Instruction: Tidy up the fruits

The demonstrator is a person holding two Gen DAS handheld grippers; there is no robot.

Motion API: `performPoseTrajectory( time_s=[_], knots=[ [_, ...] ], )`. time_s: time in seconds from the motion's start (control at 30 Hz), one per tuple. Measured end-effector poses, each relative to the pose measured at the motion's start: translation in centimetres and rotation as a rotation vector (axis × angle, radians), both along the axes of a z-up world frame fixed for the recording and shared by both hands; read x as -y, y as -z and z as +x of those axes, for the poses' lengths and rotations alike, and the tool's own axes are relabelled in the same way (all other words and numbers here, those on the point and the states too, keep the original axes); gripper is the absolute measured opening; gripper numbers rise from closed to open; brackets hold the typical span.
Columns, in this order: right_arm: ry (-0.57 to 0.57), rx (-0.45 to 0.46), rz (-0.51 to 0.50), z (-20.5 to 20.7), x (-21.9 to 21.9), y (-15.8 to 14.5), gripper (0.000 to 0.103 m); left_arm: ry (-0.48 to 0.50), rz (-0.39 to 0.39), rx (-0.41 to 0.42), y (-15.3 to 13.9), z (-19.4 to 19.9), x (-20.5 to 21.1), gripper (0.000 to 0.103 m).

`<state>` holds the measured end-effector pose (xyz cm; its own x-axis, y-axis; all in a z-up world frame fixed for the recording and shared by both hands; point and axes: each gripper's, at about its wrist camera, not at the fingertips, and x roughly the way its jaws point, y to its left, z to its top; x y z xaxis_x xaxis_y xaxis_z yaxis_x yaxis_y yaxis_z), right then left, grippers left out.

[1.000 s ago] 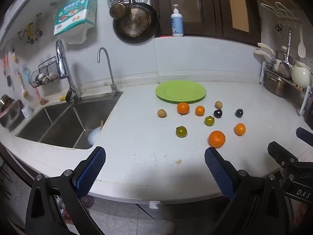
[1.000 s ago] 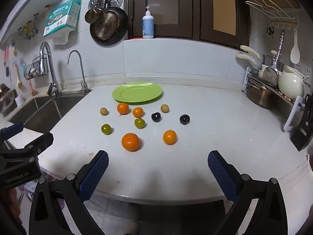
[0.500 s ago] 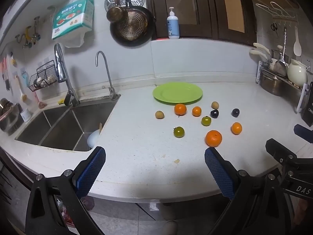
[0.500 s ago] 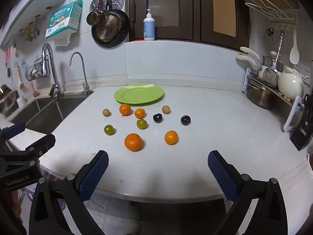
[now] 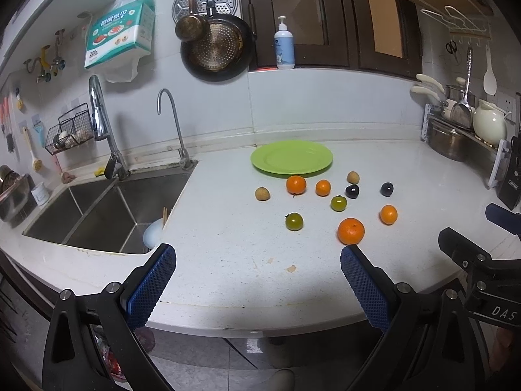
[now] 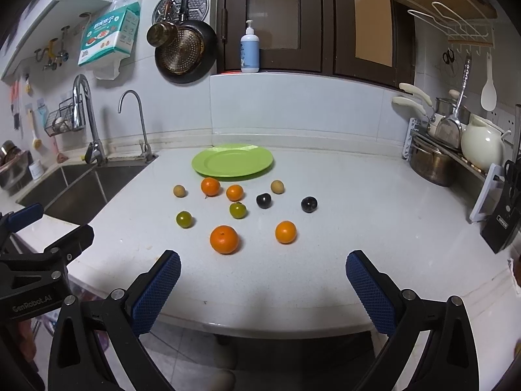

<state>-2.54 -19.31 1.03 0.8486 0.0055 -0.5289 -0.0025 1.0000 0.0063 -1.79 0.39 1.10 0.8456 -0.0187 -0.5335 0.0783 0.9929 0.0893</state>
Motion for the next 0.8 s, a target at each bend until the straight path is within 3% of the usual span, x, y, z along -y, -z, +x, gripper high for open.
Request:
performPoseTrajectory(
  time_s=[0.8],
  knots=[
    [-0.008, 0.006, -0.002, -0.13, -0.31, -0.06, 0.102, 0.003, -0.017, -0.011, -0.06, -0.11, -0.19, 0.103]
  ],
)
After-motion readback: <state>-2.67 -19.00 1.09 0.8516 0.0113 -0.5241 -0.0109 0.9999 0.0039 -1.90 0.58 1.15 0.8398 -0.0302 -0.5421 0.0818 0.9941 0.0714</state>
